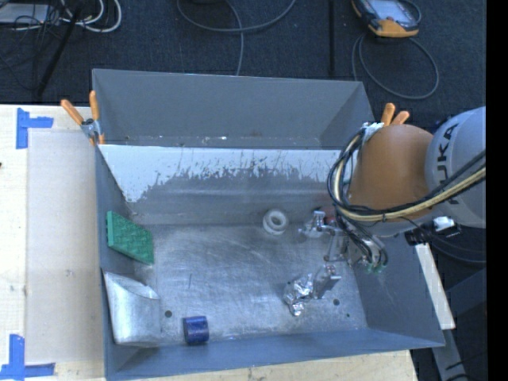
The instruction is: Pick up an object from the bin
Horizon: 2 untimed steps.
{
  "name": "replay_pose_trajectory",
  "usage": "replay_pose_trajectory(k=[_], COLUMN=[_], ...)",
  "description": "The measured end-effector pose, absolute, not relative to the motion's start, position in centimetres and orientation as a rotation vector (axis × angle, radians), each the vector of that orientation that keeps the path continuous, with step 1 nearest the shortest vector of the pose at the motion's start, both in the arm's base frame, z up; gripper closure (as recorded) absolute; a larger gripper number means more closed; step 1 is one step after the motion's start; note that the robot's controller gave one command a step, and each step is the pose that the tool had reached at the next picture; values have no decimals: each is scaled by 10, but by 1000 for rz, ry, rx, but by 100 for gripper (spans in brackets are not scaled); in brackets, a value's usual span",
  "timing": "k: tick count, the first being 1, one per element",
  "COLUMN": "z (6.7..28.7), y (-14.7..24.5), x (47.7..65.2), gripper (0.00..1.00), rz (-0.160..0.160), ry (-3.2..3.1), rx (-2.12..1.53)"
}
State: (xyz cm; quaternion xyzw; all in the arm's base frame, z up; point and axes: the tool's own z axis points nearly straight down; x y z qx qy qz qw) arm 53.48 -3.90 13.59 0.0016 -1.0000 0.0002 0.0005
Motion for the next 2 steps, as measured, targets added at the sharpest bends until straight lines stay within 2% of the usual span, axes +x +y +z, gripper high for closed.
replay_pose_trajectory(k=[1,2], z=[72,72], y=[-72,-73], x=[507,506], gripper=[0,100], rz=[-2,0], ry=[-3125,-3121], rx=[361,363])
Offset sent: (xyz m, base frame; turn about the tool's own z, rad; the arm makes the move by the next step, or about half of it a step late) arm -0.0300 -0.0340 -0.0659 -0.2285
